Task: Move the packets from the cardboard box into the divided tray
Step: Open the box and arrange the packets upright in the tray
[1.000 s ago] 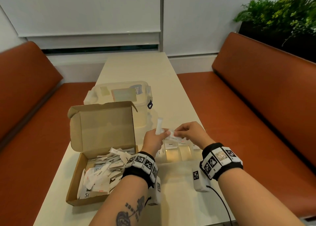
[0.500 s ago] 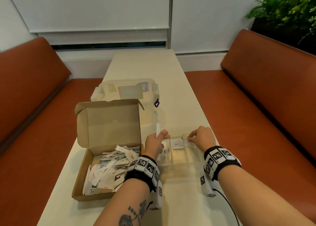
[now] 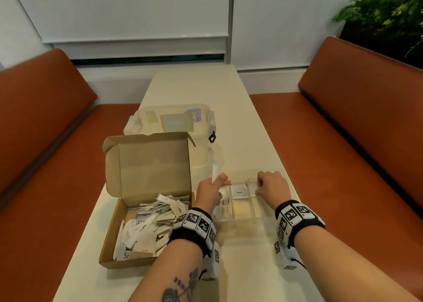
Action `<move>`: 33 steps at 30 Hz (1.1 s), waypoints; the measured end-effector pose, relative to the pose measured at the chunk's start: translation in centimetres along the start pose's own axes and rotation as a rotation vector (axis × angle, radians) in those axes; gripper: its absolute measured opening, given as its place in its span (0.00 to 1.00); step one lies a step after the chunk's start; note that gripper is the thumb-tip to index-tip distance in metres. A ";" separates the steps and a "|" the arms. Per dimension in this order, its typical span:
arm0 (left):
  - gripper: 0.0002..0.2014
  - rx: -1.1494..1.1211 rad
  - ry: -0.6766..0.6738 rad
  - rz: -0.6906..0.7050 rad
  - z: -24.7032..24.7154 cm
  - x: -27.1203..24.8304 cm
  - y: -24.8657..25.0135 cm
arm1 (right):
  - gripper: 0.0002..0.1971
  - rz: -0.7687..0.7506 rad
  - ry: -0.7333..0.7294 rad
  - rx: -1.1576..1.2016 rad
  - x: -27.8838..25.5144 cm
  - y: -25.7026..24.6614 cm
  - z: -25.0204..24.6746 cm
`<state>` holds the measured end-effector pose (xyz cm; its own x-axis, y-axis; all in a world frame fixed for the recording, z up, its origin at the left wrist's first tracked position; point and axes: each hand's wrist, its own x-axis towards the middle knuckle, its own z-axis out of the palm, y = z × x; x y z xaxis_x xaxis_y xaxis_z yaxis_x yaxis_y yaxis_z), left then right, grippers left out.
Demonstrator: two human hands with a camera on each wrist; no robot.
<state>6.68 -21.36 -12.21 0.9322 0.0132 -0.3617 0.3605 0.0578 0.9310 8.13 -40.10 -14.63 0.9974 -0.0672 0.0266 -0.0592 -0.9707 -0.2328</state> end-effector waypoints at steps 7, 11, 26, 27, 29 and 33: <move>0.18 0.023 -0.040 -0.017 -0.3 -0.1 0.1 | 0.08 0.055 -0.001 0.163 -0.4 -0.1 -0.4; 0.30 -0.072 -0.156 -0.117 -0.1 -0.3 0.6 | 0.09 0.061 0.063 0.520 -0.3 -2.3 -2.0; 0.16 -0.246 -0.073 -0.081 -1.1 -0.9 1.6 | 0.06 -0.078 -0.255 1.302 -0.8 -4.9 -6.3; 0.11 -0.250 -0.041 -0.049 -1.1 -0.8 1.6 | 0.07 -0.093 -0.265 1.225 -0.9 -4.5 -6.2; 0.04 -0.245 0.011 0.021 -1.0 -0.8 1.6 | 0.09 -0.081 -0.284 1.123 -1.1 -4.0 -6.0; 0.06 -0.080 0.067 0.137 -0.6 -0.9 1.4 | 0.06 0.037 -0.310 1.332 -1.4 -3.9 -5.4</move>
<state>6.33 -20.72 -10.59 0.9672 0.0925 -0.2364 0.2236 0.1302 0.9659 6.70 -37.50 -8.47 0.9749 0.1365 -0.1759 -0.1772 -0.0025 -0.9842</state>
